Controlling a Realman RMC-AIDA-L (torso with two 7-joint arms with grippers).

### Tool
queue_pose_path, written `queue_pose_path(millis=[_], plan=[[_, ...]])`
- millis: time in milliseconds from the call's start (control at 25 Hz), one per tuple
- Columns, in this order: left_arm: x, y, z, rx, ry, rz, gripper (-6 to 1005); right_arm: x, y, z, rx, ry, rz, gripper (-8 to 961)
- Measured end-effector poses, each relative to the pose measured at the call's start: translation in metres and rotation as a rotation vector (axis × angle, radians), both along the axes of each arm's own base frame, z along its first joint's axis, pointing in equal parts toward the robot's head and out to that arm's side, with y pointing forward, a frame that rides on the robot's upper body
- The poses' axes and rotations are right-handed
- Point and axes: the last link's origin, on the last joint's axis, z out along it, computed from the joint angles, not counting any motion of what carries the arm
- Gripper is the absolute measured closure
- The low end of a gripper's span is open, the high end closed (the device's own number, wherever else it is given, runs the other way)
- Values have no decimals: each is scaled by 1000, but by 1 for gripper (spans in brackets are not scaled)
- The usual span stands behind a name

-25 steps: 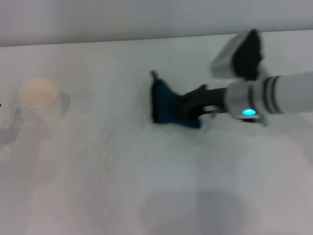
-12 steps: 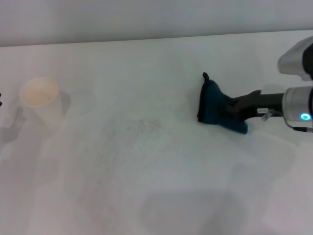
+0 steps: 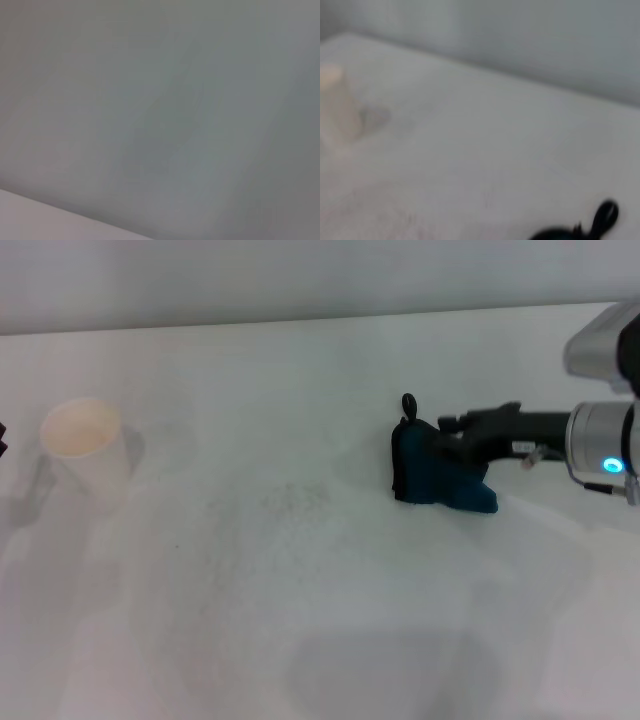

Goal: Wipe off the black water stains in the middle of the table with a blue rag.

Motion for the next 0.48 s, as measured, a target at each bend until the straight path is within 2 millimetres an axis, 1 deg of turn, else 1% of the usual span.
queue_pose_path(millis=[120, 240, 320, 440, 480], plan=[[0, 0, 0, 0, -2, 1, 106, -9, 5, 12, 64, 80, 17, 620], [-1, 0, 0, -1, -2, 6, 106, -13, 12, 29, 162, 229, -19, 475], [-1, 0, 0, -2, -2, 6, 106, -11, 13, 44, 233, 380, -64, 379], [-1, 0, 0, -1, -3, 3, 107, -2, 9, 64, 337, 626, -113, 173], [-1, 0, 0, -1, -3, 3, 107, 1, 6, 72, 378, 707, -118, 166]])
